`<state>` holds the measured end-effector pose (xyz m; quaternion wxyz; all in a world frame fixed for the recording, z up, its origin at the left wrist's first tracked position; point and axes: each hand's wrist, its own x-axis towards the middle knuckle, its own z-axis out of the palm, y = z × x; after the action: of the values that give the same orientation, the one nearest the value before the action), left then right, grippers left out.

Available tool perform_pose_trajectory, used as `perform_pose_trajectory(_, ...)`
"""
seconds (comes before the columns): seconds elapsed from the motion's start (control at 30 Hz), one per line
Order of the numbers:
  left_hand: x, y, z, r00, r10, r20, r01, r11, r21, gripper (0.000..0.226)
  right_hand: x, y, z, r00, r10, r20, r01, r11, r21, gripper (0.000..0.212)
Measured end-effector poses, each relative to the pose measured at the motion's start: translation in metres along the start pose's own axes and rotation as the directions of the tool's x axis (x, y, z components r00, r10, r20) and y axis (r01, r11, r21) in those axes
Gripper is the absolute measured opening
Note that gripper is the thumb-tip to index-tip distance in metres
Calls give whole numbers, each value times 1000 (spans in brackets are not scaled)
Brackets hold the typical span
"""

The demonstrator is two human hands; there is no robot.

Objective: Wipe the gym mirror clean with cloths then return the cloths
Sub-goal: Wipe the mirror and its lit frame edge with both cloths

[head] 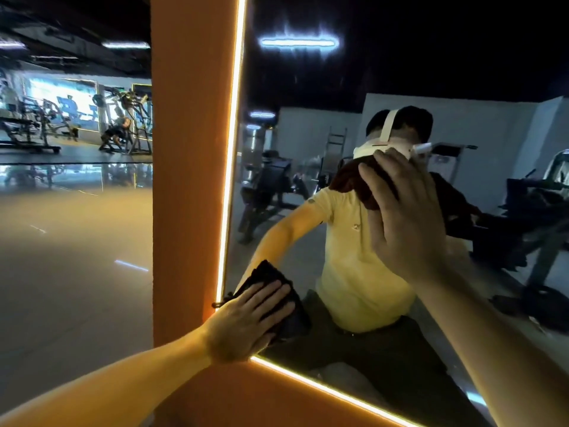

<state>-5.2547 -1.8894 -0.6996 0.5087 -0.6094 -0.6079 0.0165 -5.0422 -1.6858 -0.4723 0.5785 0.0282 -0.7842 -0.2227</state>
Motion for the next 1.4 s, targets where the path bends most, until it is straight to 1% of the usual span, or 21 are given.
perform_pose_trajectory(0.07,18,-24,-12,999,48,0,-48,999,-19,79,0,0,1,1000,12,-2,-12,1000,6,54)
perform_pose_trajectory(0.13,68,-62,-36,974,-137,-180,121,988,-96,76,1,-2,2,1000,22,-3,-22,1000,8,54)
perform_pose_trajectory(0.2,127,-103,-65,801,-504,-323,425,859,-286,73,1,-5,1,1000,28,3,-28,1000,1,56)
perform_pose_trajectory(0.27,167,-116,-81,604,-712,-359,551,698,-456,73,1,-5,0,1000,29,1,-29,1000,-5,58)
perform_pose_trajectory(0.3,172,-109,-81,613,-706,-354,538,701,-468,73,3,-3,-1,1000,27,-6,-27,1000,-4,58)
perform_pose_trajectory(0.33,168,-96,-75,702,-622,-346,485,774,-407,74,7,-1,-3,1000,26,-13,-26,1000,4,58)
perform_pose_trajectory(0.4,140,-77,-66,931,-247,-267,211,965,-158,75,23,7,-7,998,39,-43,-37,998,54,55)
perform_pose_trajectory(0.43,128,-85,-66,979,-84,-188,75,996,-56,75,33,9,-8,997,49,-65,-43,995,91,54)
perform_pose_trajectory(0.5,138,-129,-80,981,-13,-193,16,1000,16,71,56,12,-7,992,58,-114,-43,991,127,53)
perform_pose_trajectory(0.57,180,-182,-110,898,-277,-343,244,960,-135,67,78,12,-3,988,50,-148,-33,992,121,51)
perform_pose_trajectory(0.63,234,-231,-150,732,-540,-416,451,841,-298,66,101,14,0,981,64,-180,-42,992,121,49)
perform_pose_trajectory(0.73,287,-243,-172,626,-654,-425,517,756,-401,67,139,28,-6,963,88,-254,-75,995,61,48)
perform_pose_trajectory(0.87,248,-205,-142,941,-130,-312,113,991,-74,69,202,68,-31,935,141,-326,-156,988,-20,46)
perform_pose_trajectory(0.97,239,-243,-159,979,175,-103,-165,981,101,67,245,87,-44,942,137,-307,-156,987,-36,47)
perform_pose_trajectory(1.0,257,-269,-173,982,136,-131,-123,987,106,68,258,90,-46,950,115,-292,-136,989,-52,47)
perform_pose_trajectory(1.07,309,-328,-212,932,-172,-319,170,985,-35,71,284,97,-51,964,74,-257,-96,993,-72,47)
perform_pose_trajectory(1.17,383,-398,-269,670,-618,-411,552,785,-280,70,323,114,-61,956,96,-279,-112,993,-44,47)
perform_pose_trajectory(1.23,413,-393,-273,582,-679,-447,571,733,-371,70,351,127,-69,939,140,-313,-152,988,-13,47)
perform_pose_trajectory(1.3,415,-360,-261,739,-502,-449,408,864,-296,69,377,136,-76,931,167,-324,-174,985,6,46)
perform_pose_trajectory(1.37,396,-338,-255,937,-168,-307,138,984,-116,69,401,143,-85,937,170,-305,-167,985,37,43)
perform_pose_trajectory(1.4,386,-346,-258,976,-10,-217,2,999,-39,67,410,146,-89,948,166,-271,-157,986,57,42)
